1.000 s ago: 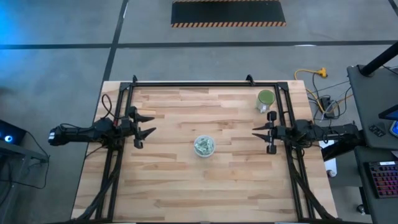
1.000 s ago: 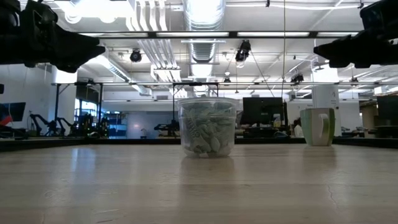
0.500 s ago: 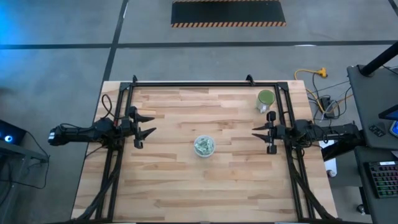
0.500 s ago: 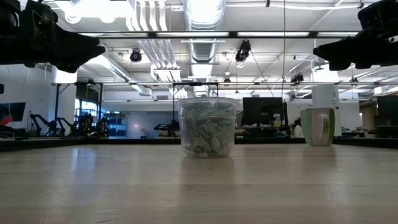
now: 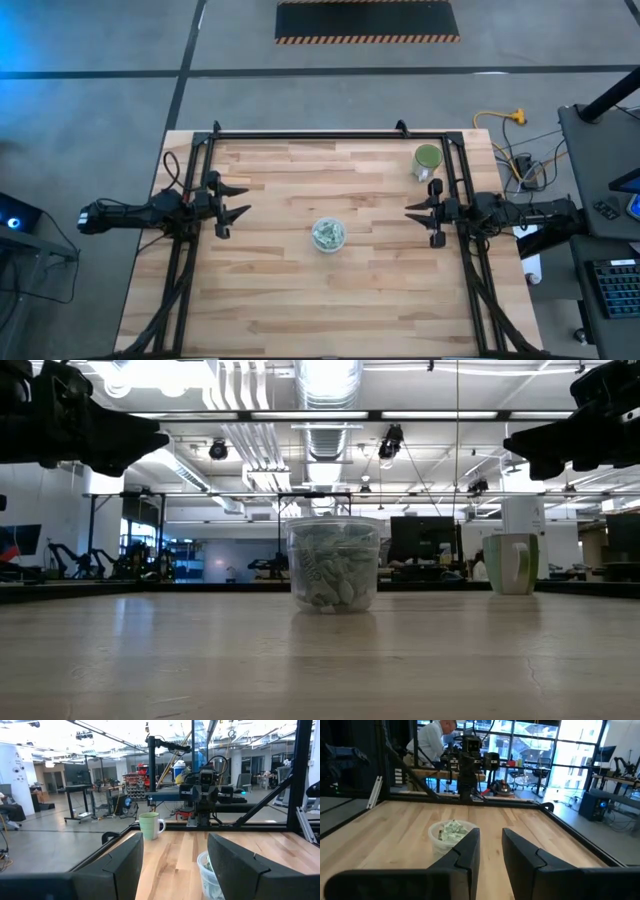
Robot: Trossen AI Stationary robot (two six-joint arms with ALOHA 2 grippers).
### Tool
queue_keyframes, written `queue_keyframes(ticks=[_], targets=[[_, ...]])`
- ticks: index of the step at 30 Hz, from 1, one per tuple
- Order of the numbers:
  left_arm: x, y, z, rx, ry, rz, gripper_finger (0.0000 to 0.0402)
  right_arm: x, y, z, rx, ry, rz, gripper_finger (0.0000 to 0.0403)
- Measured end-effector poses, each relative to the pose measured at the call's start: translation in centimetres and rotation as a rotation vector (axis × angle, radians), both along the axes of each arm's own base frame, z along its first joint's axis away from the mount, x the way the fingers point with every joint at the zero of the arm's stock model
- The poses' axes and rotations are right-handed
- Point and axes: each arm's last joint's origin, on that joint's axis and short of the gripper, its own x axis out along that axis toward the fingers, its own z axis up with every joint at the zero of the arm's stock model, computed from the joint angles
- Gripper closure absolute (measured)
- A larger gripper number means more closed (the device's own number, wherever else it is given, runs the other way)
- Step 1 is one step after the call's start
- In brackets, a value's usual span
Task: Pick and place Stevia / Truvia into bins
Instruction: Return to Home Position
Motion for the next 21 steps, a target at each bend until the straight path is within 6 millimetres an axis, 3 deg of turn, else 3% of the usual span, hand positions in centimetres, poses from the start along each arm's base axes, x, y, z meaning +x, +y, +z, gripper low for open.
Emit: queue_keyframes(ticks=[21], targets=[[0.09, 0.00, 0.01, 0.000, 0.006, 0.000, 0.0197, 0.00, 0.00, 0.00, -0.003, 0.000, -0.001, 0.0335]])
